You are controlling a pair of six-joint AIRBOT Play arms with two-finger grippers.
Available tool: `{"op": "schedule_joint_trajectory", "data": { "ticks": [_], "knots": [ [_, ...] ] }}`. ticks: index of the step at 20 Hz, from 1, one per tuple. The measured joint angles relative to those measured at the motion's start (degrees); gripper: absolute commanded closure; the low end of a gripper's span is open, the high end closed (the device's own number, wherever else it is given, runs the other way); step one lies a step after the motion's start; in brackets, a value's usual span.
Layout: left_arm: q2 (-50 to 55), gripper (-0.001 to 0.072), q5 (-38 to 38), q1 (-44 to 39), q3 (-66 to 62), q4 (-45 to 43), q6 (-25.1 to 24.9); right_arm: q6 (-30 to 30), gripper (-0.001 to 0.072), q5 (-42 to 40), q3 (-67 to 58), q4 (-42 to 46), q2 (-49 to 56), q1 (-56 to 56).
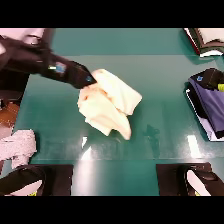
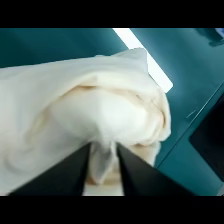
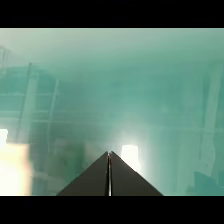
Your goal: Fold the shirts.
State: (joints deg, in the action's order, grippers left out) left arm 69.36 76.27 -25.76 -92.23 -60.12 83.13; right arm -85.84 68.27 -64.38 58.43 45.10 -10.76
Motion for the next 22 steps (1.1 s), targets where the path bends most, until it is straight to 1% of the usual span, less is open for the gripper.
{"op": "schedule_joint_trajectory", "data": {
  "ticks": [3,5,8,10,13,16,20,22],
  "knots": [
    [6.49,0.0045,0.15,1.77,-0.2,-1.49,-0.48,0.0,0.0689,1.09,0.0,0.02,0.0,0.0],
    [8.46,0.0045,2.56,4.61,-0.11,-2.01,-0.24,0.0,0.0689,1.66,0.0,-0.02,0.0,0.0],
    [8.22,0.0045,6.29,8.17,3.82,-2.45,0.17,0.0,0.0689,2.05,0.0,0.0,0.0,0.0],
    [5.92,0.0045,5.79,8.74,10.54,-1.81,0.28,0.02,0.0689,2.21,0.0,0.0,0.0,0.0],
    [2.64,0.0045,1.9,8.04,23.19,0.07,0.37,0.0,0.0689,2.21,0.0,0.0,0.0,0.0],
    [1.27,0.0045,-4.92,4.94,34.27,3.28,0.42,0.0,0.069,2.21,0.0,0.02,0.0,0.0],
    [0.94,0.0045,-16.7,-0.5,41.75,6.47,0.63,0.0,0.0689,2.25,0.0,0.02,0.0,0.0],
    [1.88,0.0045,-20.46,-2.14,43.17,7.15,1.46,0.0,0.0689,2.45,0.0,0.02,0.0,0.0]
  ]
}}
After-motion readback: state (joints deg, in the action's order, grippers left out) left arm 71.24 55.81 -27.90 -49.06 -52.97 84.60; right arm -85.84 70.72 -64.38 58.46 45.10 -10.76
